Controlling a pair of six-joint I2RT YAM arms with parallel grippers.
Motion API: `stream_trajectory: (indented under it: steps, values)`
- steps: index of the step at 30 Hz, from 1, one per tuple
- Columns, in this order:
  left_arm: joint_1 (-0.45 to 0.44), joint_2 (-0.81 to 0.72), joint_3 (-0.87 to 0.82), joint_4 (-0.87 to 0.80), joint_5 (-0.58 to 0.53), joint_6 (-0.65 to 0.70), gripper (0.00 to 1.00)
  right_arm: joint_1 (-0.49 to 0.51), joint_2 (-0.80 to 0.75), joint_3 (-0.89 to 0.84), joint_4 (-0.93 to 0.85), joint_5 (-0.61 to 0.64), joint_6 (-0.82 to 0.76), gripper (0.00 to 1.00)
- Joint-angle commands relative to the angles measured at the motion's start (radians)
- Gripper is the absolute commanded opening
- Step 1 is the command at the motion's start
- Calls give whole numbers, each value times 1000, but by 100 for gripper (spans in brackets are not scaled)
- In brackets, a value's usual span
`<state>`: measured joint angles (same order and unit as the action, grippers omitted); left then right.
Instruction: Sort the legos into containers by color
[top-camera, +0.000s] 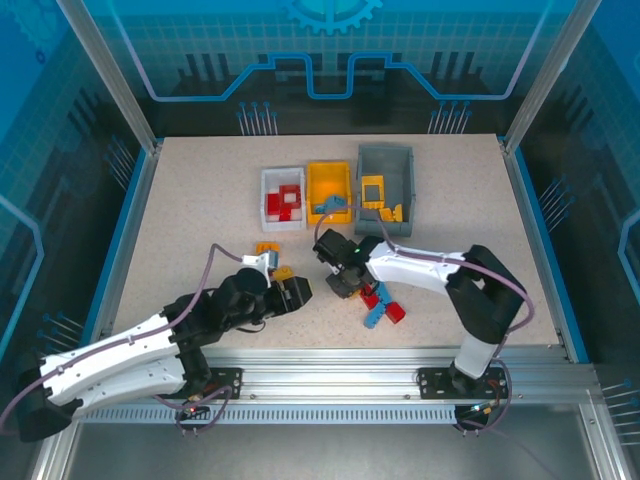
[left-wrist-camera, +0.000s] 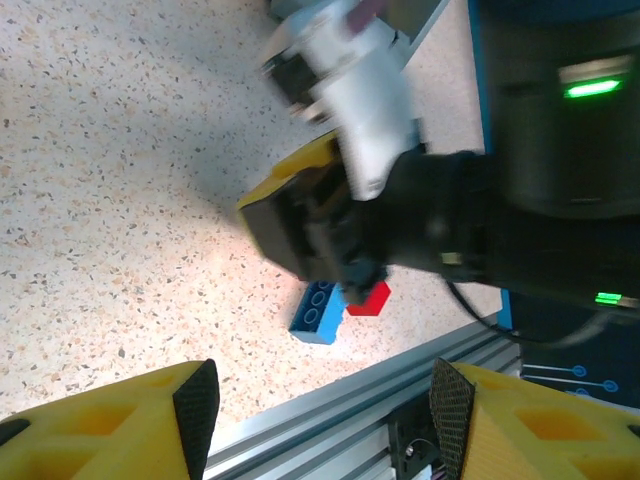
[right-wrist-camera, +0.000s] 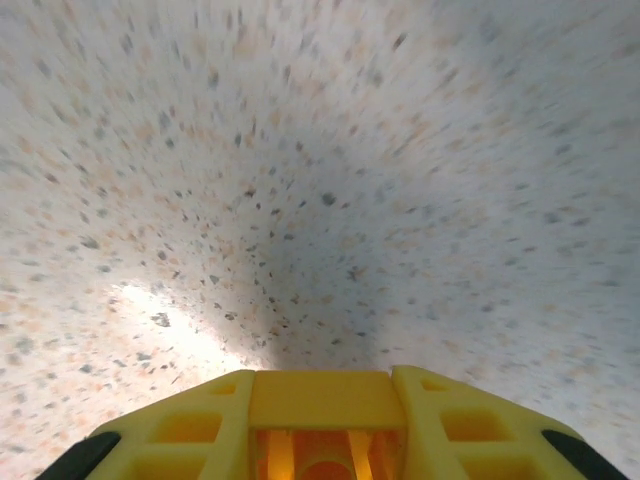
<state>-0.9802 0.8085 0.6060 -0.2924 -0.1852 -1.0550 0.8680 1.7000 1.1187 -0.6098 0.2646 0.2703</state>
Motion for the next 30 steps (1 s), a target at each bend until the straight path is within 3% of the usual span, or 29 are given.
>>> stream_trajectory:
  steps: [1, 7, 13, 22, 27, 30]
  values:
    - [-8, 59, 35, 67, 26, 51, 62, -70, -110, 34, -18, 68, 45, 29]
    - [-6, 253, 176, 103, 25, 161, 63, -279, -106, 154, -47, 137, 82, 30]
    - [18, 449, 363, 96, -13, 277, 63, -417, 129, 439, -117, 232, 108, 31]
    - [91, 632, 594, 84, 14, 391, 64, -488, 558, 940, -368, 355, 151, 33]
    - [95, 652, 619, 81, 27, 406, 64, -498, 621, 1007, -380, 357, 147, 37]
    - [95, 646, 599, 82, 29, 398, 64, -498, 621, 1007, -375, 352, 147, 46]
